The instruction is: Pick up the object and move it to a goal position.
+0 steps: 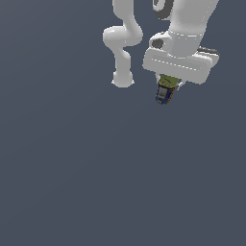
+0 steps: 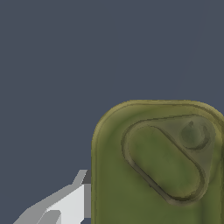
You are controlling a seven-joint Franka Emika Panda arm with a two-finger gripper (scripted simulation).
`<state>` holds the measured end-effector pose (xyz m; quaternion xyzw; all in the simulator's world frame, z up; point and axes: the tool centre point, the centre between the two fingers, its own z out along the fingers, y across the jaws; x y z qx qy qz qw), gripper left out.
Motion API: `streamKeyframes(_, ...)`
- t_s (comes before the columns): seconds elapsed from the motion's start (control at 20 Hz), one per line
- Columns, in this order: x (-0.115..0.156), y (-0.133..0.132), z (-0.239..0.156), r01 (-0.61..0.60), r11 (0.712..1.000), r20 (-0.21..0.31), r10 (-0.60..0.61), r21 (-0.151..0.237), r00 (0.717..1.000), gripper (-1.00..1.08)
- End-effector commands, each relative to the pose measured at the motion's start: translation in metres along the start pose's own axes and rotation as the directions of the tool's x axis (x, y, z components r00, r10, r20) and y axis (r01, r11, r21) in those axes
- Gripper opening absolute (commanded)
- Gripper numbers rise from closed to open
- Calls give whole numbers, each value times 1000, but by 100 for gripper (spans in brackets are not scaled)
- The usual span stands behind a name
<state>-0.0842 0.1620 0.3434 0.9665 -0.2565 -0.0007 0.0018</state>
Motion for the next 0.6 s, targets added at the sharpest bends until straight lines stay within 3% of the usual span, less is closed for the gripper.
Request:
streamKeyframes(0.0,-10,-10,-18,-1,1000,-2,1,2,1000,-100)
streamKeyframes(0.55,-26,-30,-46,-1,1000,0,1,4,1000,-100)
